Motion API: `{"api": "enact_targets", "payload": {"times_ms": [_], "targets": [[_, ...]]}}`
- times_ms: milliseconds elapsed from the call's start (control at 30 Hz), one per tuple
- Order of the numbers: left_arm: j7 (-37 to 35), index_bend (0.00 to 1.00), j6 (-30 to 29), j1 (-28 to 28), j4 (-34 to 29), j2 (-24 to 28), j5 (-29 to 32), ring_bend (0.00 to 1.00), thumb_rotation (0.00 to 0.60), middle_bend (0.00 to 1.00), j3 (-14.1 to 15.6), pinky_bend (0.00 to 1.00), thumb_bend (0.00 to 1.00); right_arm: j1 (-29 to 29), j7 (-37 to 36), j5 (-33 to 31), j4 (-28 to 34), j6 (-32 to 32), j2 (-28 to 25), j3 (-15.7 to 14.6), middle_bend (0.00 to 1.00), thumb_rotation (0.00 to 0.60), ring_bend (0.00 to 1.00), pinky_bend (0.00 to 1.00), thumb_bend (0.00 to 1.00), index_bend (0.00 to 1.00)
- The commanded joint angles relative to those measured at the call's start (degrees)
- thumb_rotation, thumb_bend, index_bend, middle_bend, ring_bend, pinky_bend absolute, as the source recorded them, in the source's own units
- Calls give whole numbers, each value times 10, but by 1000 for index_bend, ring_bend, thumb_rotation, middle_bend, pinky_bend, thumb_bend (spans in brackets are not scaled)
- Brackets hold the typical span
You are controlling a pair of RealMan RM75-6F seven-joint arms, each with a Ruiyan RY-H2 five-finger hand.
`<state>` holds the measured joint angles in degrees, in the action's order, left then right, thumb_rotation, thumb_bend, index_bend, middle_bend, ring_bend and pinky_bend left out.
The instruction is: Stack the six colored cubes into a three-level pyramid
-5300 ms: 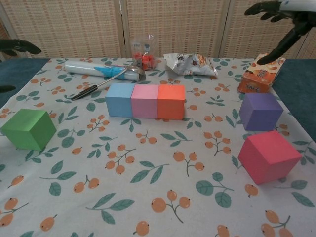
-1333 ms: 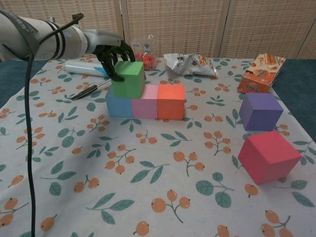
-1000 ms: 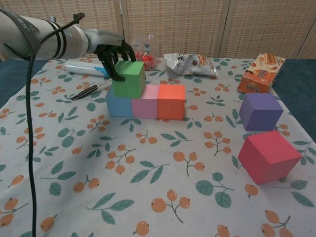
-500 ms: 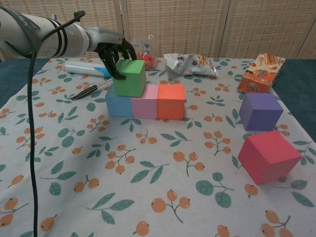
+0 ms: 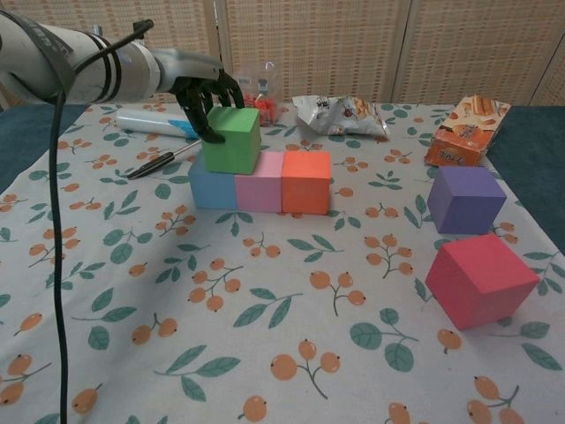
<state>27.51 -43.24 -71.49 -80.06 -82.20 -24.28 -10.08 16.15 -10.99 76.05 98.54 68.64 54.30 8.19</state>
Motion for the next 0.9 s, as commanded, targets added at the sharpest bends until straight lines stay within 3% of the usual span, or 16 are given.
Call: {"api": "enact_targets", "payload": {"times_ms": [33,500,900], "targets": [[-1,277,-2,0,-3,2,0,310,600,293,-1,246,357,0,0,0,0,0,0,0,39,600,0,73,18,0],[-3,256,5,0,4,-8,4,307,600,280,3,246,357,1,1,-2,0,-3,1,1,39,600,0,73,18,0],[-6,38,12,0,-4,-2,5,144,600,83,7,249,348,1,-4,-1,-3,-5,2,1,39,600,0,73,18,0]]}}
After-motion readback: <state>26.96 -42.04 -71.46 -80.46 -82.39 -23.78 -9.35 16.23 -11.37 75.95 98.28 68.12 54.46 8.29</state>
